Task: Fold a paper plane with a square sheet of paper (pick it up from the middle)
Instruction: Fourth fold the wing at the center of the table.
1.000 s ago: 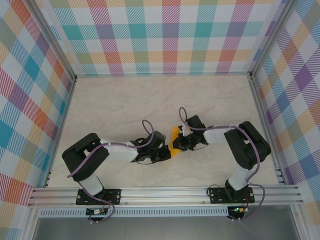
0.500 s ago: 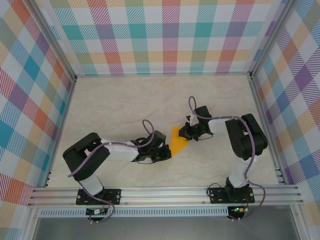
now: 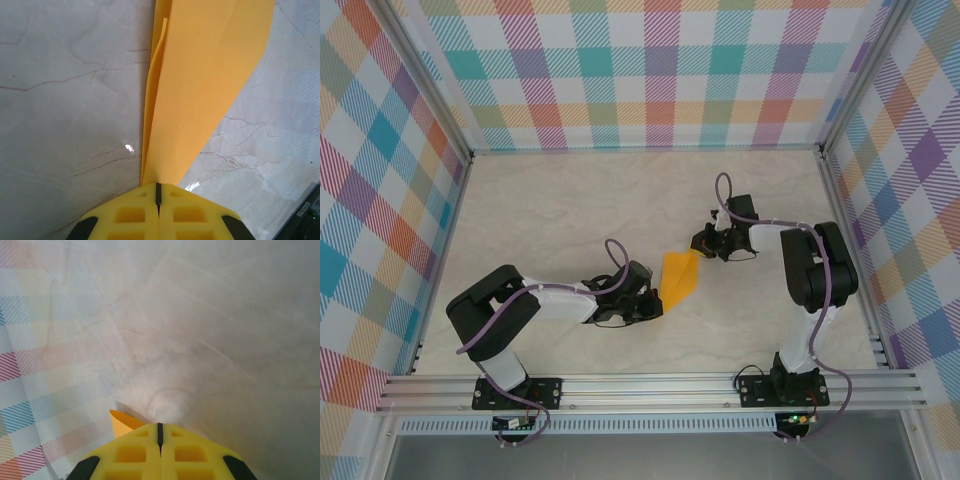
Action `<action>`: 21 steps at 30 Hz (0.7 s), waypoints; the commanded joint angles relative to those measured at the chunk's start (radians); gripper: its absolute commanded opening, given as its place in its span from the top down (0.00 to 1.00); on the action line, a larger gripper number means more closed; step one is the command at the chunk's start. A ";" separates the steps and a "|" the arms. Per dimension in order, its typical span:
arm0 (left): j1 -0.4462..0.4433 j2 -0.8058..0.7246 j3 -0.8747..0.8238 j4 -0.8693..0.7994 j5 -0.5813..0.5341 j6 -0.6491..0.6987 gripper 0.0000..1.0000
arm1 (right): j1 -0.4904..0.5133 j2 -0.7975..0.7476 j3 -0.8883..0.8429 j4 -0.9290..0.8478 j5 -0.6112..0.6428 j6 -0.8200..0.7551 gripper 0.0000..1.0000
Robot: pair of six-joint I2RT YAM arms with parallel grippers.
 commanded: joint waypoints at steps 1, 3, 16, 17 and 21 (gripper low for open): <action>-0.005 0.057 -0.032 -0.194 0.005 0.003 1.00 | 0.004 0.003 0.036 -0.020 -0.019 -0.042 0.97; -0.005 0.057 -0.027 -0.201 0.005 0.007 1.00 | 0.002 -0.027 0.041 -0.029 -0.023 -0.043 0.96; -0.005 -0.002 0.010 -0.203 0.019 0.066 1.00 | 0.036 -0.276 -0.150 -0.038 -0.025 -0.005 0.92; -0.004 -0.018 0.009 -0.214 0.013 0.073 1.00 | 0.045 -0.283 -0.169 -0.031 -0.026 0.003 0.92; -0.002 -0.102 -0.008 -0.265 0.002 0.103 0.98 | 0.098 -0.301 -0.219 -0.011 -0.026 0.021 0.92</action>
